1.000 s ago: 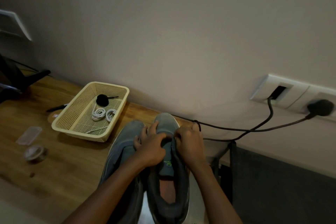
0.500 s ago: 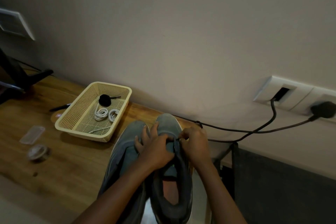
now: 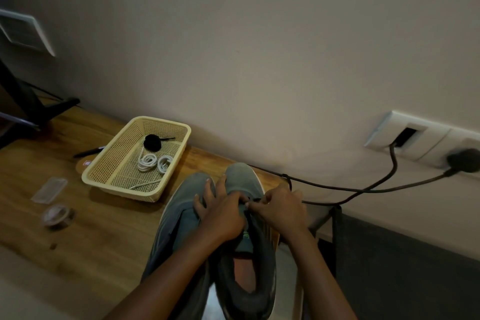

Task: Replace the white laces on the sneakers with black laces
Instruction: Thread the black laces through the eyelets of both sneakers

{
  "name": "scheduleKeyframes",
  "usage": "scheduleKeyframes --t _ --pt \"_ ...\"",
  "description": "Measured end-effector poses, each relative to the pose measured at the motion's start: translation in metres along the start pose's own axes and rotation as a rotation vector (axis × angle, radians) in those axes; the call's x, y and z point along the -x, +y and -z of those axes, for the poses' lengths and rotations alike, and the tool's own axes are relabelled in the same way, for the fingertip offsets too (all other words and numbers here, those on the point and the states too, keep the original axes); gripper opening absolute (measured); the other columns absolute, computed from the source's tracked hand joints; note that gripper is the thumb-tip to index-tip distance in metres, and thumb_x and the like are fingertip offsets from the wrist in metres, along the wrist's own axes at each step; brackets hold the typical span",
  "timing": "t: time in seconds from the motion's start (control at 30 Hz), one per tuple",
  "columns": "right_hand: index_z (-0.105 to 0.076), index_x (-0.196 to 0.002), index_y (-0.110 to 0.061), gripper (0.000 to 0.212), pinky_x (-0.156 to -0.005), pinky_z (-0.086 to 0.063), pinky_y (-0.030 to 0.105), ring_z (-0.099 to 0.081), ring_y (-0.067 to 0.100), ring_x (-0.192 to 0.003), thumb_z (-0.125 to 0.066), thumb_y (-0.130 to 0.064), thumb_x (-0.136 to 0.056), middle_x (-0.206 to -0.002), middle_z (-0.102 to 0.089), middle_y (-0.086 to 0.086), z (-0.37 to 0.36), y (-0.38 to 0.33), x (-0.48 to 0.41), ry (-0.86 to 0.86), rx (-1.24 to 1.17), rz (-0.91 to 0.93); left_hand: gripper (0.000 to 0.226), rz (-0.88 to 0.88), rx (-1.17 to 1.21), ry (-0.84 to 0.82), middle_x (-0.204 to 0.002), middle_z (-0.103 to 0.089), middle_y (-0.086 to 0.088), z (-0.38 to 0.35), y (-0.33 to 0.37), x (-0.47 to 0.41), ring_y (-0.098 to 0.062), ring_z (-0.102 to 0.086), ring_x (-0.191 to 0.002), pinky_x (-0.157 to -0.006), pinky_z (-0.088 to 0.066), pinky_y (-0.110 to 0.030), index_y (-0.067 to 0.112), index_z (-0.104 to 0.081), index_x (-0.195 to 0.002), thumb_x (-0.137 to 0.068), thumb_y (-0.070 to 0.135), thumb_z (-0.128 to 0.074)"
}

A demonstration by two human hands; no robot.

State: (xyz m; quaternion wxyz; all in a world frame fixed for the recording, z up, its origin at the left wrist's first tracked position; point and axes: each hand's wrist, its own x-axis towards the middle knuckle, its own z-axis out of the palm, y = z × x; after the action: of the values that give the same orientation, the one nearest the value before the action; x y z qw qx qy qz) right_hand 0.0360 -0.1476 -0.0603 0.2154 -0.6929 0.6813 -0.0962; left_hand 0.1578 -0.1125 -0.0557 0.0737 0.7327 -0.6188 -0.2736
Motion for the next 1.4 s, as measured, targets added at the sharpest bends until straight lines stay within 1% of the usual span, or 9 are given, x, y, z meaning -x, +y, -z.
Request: scheduleKeyframes --t 0.2,0.43,0.63,0.77,0.87,0.97,1.07,1.23,1.4 --pt "-0.043 -0.058 -0.024 0.032 -0.087 -0.036 0.034 -0.04 0.025 -0.107 -0.064 -0.033 -0.081 -0.102 -0.059 0.001 0.005 -0.005 0.008 0.059 -0.093 0.036 0.033 -0.058 -0.141 0.134 -0.159 0.009 0.0 0.0 0.003 0.004 -0.035 0.021 -0.142 -0.111 0.01 -0.058 0.041 -0.054 -0.125 -0.092 0.034 -0.054" --pt "-0.049 -0.089 -0.047 0.029 -0.108 -0.014 0.04 -0.013 0.02 -0.139 -0.067 -0.026 -0.078 -0.116 -0.066 -0.006 0.001 0.002 0.016 0.076 -0.294 0.043 0.025 -0.111 -0.228 0.162 -0.159 -0.002 -0.001 0.008 0.009 0.004 -0.035 0.019 -0.143 -0.109 0.015 -0.06 0.035 -0.063 -0.114 -0.091 0.04 -0.055" --pt "-0.067 -0.105 -0.023 0.029 -0.107 -0.003 0.033 -0.006 0.018 -0.143 -0.068 -0.026 -0.076 -0.121 -0.065 -0.003 -0.007 0.001 0.023 0.153 -0.274 0.065 0.018 -0.113 -0.214 0.168 -0.158 -0.013 0.002 0.006 0.008 0.0 -0.03 0.01 -0.145 -0.11 0.013 -0.058 0.031 -0.067 -0.103 -0.09 0.039 -0.058" --pt "-0.067 -0.072 -0.024 0.005 -0.107 -0.003 0.031 -0.005 0.016 -0.143 -0.07 -0.024 -0.076 -0.127 -0.053 -0.023 -0.005 0.004 0.024 0.166 -0.268 0.059 0.02 -0.129 -0.22 0.19 -0.158 -0.012 0.002 0.0 0.011 0.002 -0.029 0.008 -0.145 -0.111 0.012 -0.056 0.027 -0.066 -0.105 -0.095 0.034 -0.05" --pt "-0.055 -0.053 -0.032 0.028 -0.113 -0.004 0.041 -0.006 0.018 -0.143 -0.07 -0.023 -0.075 -0.134 -0.048 -0.022 -0.007 0.005 0.025 0.158 -0.272 0.061 0.024 -0.139 -0.219 0.192 -0.158 -0.012 0.002 -0.001 0.009 0.002 -0.027 0.007 -0.145 -0.112 0.01 -0.055 0.025 -0.064 -0.108 -0.098 0.031 -0.044" --pt "-0.066 -0.08 -0.029 0.008 -0.113 0.001 0.04 -0.006 0.015 -0.143 -0.07 -0.024 -0.075 -0.114 -0.062 -0.02 -0.011 0.007 0.024 0.198 -0.301 0.022 0.021 -0.15 -0.195 0.184 -0.157 -0.014 0.001 -0.001 0.008 0.002 -0.025 0.002 -0.145 -0.113 0.002 -0.051 0.025 -0.063 -0.109 -0.097 0.029 -0.045" --pt "-0.068 -0.111 -0.016 0.035 -0.113 -0.001 0.036 -0.01 0.012 -0.141 -0.07 -0.023 -0.076 -0.091 -0.051 -0.031 -0.011 0.012 0.023 0.249 -0.27 0.021 0.018 -0.164 -0.157 0.207 -0.154 -0.022 0.003 -0.001 0.007 0.002 -0.02 -0.005 -0.143 -0.111 -0.006 -0.045 0.025 -0.06 -0.107 -0.097 0.026 -0.044" --pt "-0.072 -0.08 -0.018 0.007 -0.113 -0.004 0.04 -0.01 0.011 -0.14 -0.069 -0.019 -0.074 -0.11 -0.05 -0.032 -0.011 0.011 0.024 0.264 -0.314 0.021 0.011 -0.122 -0.014 0.264 -0.13 -0.047 0.009 0.002 0.0 -0.001 -0.012 -0.018 -0.138 -0.106 -0.011 -0.039 0.027 -0.049 -0.097 -0.096 0.017 -0.044" --pt "-0.058 -0.123 -0.024 0.05 -0.113 -0.003 0.037 -0.011 0.011 -0.14 -0.068 -0.018 -0.075 -0.079 -0.066 -0.018 -0.011 0.013 0.023 0.258 -0.383 0.0 0.013 -0.012 0.102 0.454 -0.111 -0.053 0.012 0.022 -0.01 -0.007 -0.015 -0.031 -0.128 -0.102 -0.016 -0.04 0.028 -0.049 -0.087 -0.096 0.019 -0.045"
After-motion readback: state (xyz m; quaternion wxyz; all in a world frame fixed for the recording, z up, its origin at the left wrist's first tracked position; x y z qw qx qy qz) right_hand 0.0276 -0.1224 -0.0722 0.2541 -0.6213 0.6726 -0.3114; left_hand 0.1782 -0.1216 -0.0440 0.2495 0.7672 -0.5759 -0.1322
